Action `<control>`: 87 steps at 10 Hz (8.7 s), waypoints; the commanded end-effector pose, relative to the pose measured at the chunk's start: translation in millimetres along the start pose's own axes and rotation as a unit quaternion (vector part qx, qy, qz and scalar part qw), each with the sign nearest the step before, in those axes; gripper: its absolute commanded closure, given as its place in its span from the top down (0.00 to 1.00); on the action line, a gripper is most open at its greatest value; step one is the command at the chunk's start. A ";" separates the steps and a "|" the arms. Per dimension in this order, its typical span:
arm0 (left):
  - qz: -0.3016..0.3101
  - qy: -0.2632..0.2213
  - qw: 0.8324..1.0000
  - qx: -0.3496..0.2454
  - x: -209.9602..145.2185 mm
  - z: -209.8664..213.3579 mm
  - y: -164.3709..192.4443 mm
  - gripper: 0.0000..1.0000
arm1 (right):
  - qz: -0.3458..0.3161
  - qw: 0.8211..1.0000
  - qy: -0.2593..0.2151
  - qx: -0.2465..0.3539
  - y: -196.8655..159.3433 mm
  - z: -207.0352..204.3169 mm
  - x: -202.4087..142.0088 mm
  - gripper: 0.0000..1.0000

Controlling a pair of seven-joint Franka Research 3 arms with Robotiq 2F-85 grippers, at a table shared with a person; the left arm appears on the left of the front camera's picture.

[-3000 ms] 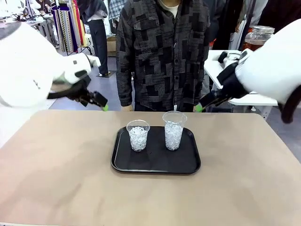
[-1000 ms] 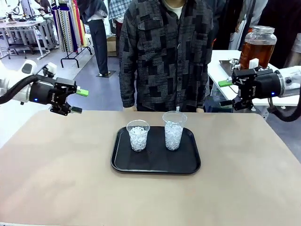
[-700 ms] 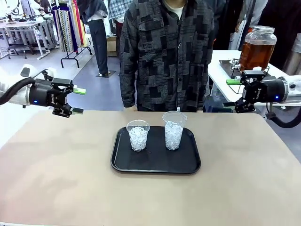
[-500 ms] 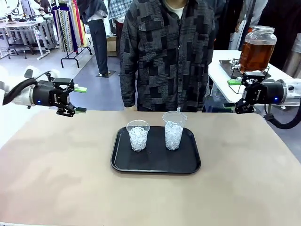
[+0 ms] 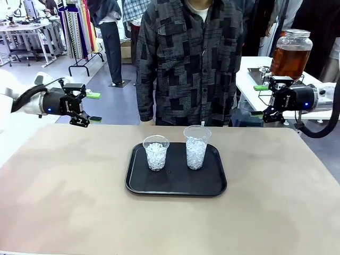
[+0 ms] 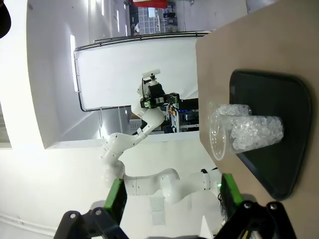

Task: Pour the drink into the iced cup.
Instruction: Pick up the iced cup indicated by the human and present it to them.

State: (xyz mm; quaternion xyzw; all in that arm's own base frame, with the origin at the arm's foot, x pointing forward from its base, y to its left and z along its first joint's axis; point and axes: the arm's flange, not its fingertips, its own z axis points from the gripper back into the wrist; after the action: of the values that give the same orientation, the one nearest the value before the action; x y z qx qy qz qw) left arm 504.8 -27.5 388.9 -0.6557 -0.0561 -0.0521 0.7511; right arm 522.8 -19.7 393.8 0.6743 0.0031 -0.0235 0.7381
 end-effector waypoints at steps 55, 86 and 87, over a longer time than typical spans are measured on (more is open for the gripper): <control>-0.662 -0.015 0.745 0.078 -32.8 -61.7 68.9 1.00 | 0.000 1.000 0.000 0.000 0.0 0.0 0.0 1.00; -0.642 0.042 0.766 -0.004 -11.8 -201.8 135.3 1.00 | 0.000 1.000 0.000 0.000 0.0 0.0 0.0 1.00; -0.636 0.044 0.771 -0.004 -13.3 -203.9 136.2 1.00 | 0.000 1.000 0.000 0.000 0.0 0.0 0.0 1.00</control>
State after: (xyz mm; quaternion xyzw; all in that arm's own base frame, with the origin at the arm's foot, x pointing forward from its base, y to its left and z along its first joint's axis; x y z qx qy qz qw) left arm 511.5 -204.3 226.6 -0.4717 -0.4231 -0.5599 0.5338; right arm 522.2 -20.0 392.5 0.6753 0.0058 -0.0233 0.7372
